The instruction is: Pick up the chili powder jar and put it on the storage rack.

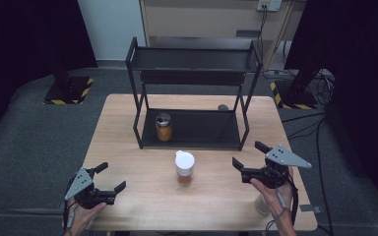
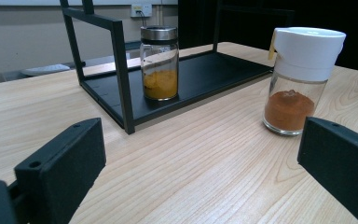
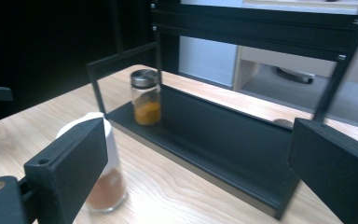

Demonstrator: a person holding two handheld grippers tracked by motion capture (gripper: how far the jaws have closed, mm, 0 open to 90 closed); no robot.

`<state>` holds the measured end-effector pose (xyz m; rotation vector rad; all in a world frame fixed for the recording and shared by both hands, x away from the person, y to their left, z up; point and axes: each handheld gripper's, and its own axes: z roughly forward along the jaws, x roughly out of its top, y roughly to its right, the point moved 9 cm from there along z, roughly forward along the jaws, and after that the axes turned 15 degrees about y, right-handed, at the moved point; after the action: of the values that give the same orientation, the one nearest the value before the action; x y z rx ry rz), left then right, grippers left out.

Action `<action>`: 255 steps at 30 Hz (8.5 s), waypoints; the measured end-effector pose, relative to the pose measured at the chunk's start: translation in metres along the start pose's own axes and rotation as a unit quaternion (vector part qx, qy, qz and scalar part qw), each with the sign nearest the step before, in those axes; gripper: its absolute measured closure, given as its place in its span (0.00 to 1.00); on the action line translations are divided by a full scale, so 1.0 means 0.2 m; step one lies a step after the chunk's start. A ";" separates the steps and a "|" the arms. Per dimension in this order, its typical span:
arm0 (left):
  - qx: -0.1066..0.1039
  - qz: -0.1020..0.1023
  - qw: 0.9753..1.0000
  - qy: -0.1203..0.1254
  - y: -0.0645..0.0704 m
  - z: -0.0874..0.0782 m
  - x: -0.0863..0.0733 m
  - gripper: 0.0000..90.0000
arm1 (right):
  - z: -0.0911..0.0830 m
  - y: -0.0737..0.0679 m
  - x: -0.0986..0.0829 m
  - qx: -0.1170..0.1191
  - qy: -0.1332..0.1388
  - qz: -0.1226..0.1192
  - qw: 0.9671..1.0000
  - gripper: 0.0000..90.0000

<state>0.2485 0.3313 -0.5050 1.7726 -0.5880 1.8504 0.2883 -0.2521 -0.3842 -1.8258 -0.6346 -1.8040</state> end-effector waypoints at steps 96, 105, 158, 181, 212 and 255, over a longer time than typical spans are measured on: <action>-0.011 0.002 1.000 -0.003 0.00 0.00 0.00 0.00 | 0.64 -0.46 -0.32 0.088 -0.096 -0.032 0.991 0.34; -0.013 0.001 1.000 -0.003 0.00 0.00 0.00 0.00 | 0.69 -0.43 -0.23 0.089 -0.095 -0.036 0.991 0.34; -0.016 -0.009 1.000 -0.005 -0.01 0.01 -0.02 0.00 | 1.16 -0.12 -0.10 0.006 -0.093 -0.027 0.995 0.34; -0.018 -0.005 1.000 -0.006 -0.01 0.01 -0.01 0.00 | 1.26 -0.08 -0.26 -0.020 -0.104 -0.017 0.994 0.34; -0.021 0.000 1.000 -0.008 0.00 0.01 -0.01 0.00 | 1.27 -0.05 -0.33 -0.024 -0.091 0.001 0.996 0.27; -0.025 -0.003 1.000 -0.011 0.00 0.02 -0.01 0.00 | 0.94 -0.07 0.34 0.041 -0.063 -0.020 0.997 0.09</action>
<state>0.2510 0.3290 -0.5065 1.7626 -0.6322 1.7984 0.4261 -0.1222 -0.3170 -1.8947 -0.7848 -1.6726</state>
